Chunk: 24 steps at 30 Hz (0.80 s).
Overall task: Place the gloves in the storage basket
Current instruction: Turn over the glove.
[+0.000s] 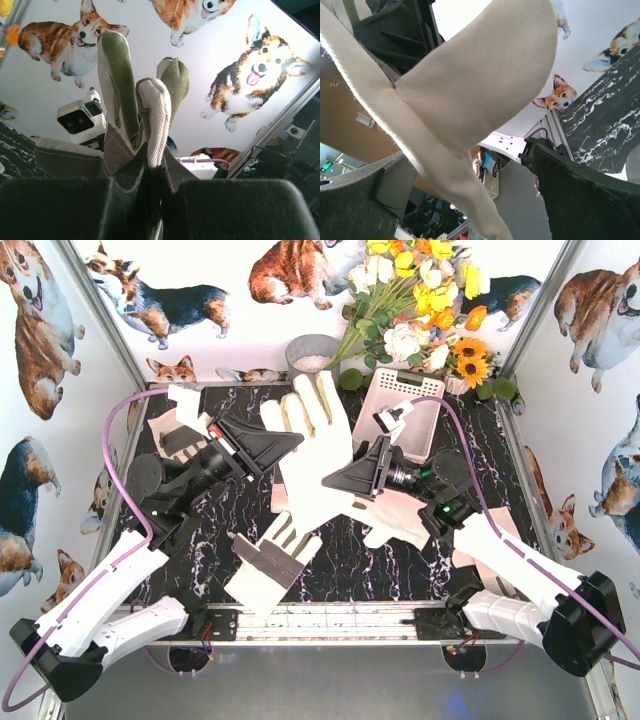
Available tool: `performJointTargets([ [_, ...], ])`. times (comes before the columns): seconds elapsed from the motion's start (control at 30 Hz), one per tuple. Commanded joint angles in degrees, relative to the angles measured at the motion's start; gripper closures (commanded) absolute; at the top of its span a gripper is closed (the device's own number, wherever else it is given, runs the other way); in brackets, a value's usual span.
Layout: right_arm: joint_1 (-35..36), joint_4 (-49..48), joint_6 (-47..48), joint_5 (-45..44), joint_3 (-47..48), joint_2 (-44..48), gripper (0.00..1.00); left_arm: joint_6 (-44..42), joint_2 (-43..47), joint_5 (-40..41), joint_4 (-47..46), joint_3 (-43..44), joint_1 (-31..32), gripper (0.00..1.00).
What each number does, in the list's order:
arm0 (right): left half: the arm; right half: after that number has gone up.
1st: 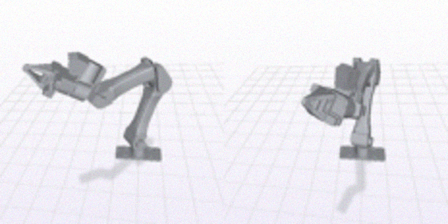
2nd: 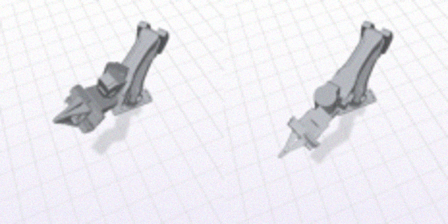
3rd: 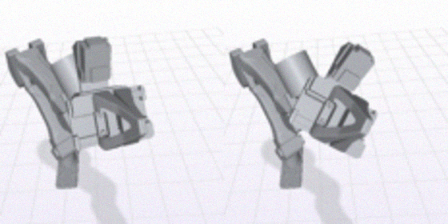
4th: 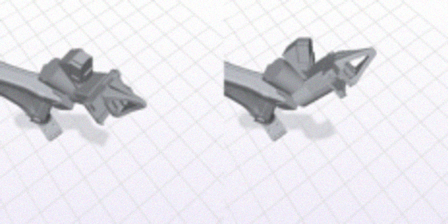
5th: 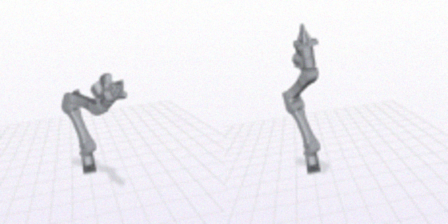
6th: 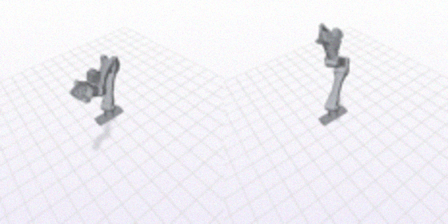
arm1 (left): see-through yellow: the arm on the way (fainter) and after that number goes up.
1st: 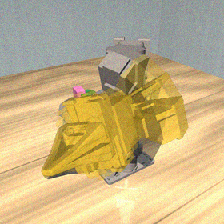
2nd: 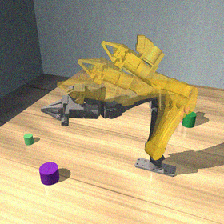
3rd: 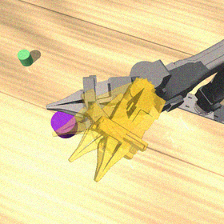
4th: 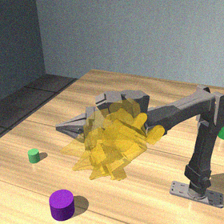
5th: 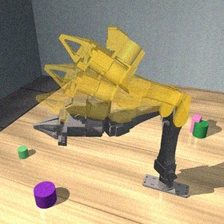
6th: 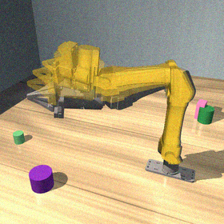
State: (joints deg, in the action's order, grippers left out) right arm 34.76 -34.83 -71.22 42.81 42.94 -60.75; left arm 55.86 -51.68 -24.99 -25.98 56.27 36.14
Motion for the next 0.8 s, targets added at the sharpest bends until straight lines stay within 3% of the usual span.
performJointTargets([
  [0.0,0.3,-11.6,-1.8,2.4,4.8,-0.9,0.03,3.3,-0.6,-2.5,-5.3,2.8,0.0,1.0],
  [0.17,0.4,-16.3,-3.1,2.4,6.3,-0.8,0.1,2.0,-0.3,-1.8,-1.6,2.5,0.0,1.0],
  [0.4,0.4,-17.2,-3.6,0.6,6.4,0.6,0.34,1.4,0.5,1.2,0.8,1.2,0.0,1.0],
  [0.77,-0.1,-8.4,2.2,-4.9,3.6,6.4,0.34,-0.7,2.4,4.1,5.6,0.5,-1.0,1.0],
])
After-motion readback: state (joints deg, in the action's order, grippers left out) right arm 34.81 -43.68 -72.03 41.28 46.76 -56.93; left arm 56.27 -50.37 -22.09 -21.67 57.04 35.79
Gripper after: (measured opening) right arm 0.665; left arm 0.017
